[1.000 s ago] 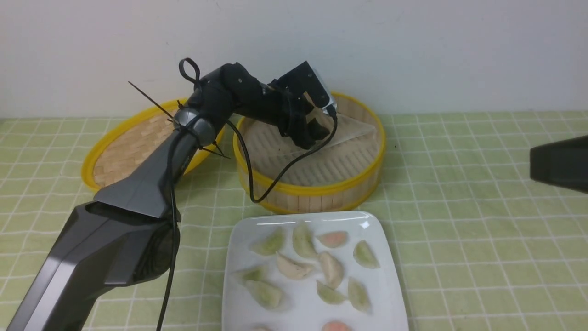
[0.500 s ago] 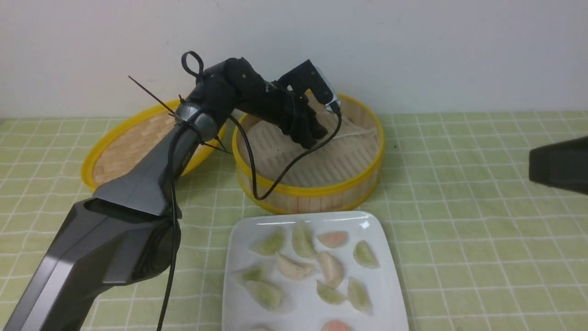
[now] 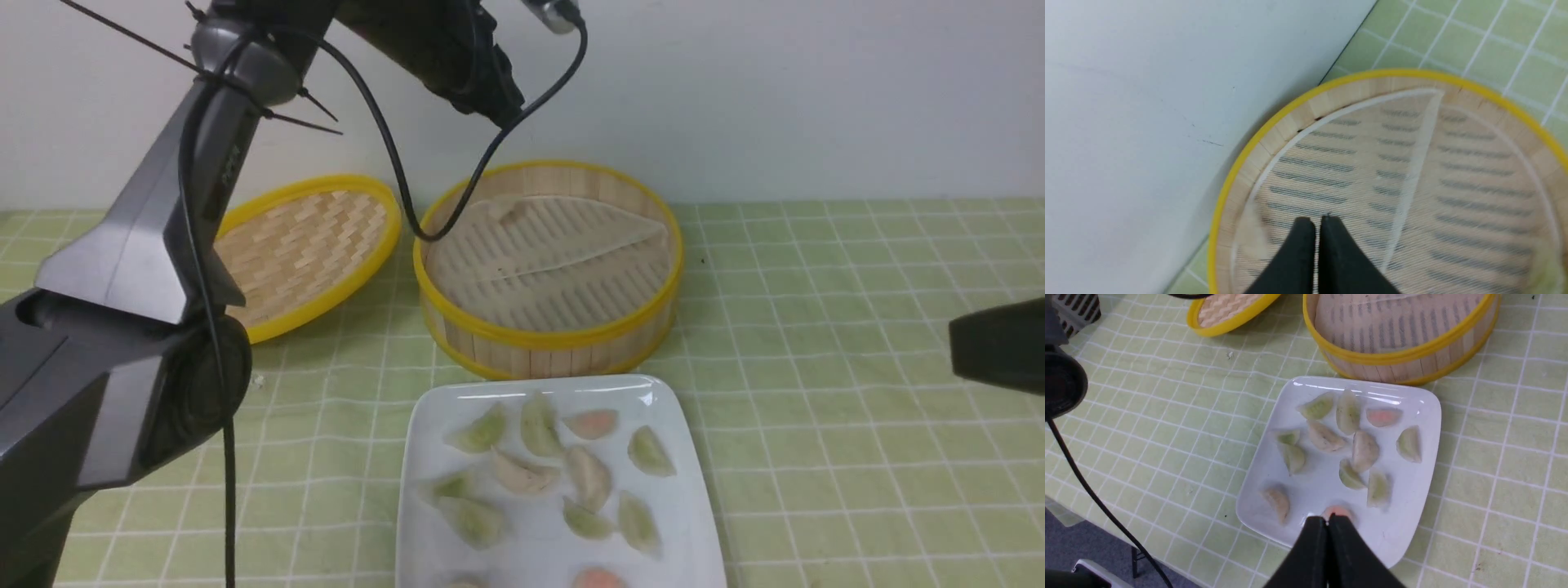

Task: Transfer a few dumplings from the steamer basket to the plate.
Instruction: Use the left arm to grab a dumpling from the steamer

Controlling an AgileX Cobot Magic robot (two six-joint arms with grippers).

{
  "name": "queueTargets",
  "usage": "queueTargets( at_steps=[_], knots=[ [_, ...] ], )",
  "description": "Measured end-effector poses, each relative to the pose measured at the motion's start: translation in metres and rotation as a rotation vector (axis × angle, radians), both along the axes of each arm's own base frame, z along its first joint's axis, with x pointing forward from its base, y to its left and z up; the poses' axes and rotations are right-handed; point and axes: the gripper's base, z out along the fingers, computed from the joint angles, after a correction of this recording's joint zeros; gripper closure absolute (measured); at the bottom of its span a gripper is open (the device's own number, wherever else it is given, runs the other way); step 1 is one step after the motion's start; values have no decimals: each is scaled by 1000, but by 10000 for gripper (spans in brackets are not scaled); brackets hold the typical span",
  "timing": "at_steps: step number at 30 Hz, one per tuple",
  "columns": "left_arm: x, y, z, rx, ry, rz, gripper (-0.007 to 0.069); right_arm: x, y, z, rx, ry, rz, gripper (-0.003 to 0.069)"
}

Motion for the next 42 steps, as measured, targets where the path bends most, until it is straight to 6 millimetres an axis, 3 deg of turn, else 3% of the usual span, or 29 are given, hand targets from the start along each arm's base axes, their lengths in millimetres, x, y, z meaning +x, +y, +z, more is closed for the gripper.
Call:
queueTargets(
  at_steps=[6, 9, 13, 18, 25, 26, 28, 32, 36, 37, 42],
  knots=[
    [-3, 2, 7, -17, 29, 98, 631, -3, 2, -1, 10, 24, 31, 673],
    [3, 6, -4, 39, 30, 130, 631, -5, 2, -2, -8, 33, 56, 673],
    [15, 5, -41, 90, 84, 140, 606, -5, 3, -2, -13, 36, 66, 673],
    [32, -6, -101, 103, 120, 115, 469, -6, 3, -3, -10, 42, 70, 673],
    [50, -15, -150, 70, 49, 143, 235, -6, 3, -3, -12, 41, 72, 673],
    [50, -15, -150, 70, 49, 143, 235, -6, 3, -3, -12, 41, 72, 673],
    [55, -17, -168, 65, 36, 151, 197, -6, 3, -2, -9, 37, 71, 673],
    [57, -17, -172, 65, 14, 155, 223, -5, 3, -1, -1, 26, 68, 673],
    [55, -20, -173, 69, 25, 143, 417, -5, 3, -1, -2, 23, 67, 673],
    [54, -20, -171, 76, 24, 136, 435, -4, 3, -1, -3, 21, 66, 673],
    [42, -17, -150, 140, 96, 101, 428, -4, 3, -1, -7, 19, 65, 673]
  ],
)
